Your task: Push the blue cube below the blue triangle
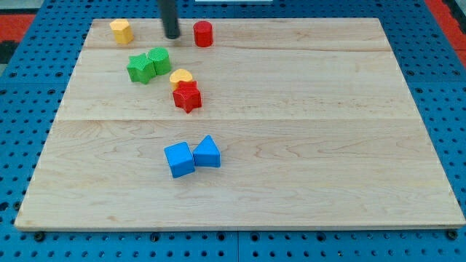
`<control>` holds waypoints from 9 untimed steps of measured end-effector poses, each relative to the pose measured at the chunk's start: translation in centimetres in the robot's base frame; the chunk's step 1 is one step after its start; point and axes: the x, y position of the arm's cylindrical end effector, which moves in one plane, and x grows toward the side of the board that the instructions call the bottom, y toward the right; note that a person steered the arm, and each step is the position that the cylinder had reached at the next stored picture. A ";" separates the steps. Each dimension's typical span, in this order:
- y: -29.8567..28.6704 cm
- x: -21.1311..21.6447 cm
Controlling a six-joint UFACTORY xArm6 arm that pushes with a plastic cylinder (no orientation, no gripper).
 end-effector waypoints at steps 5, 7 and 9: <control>6.0 0.7; -5.2 1.9; -7.7 4.5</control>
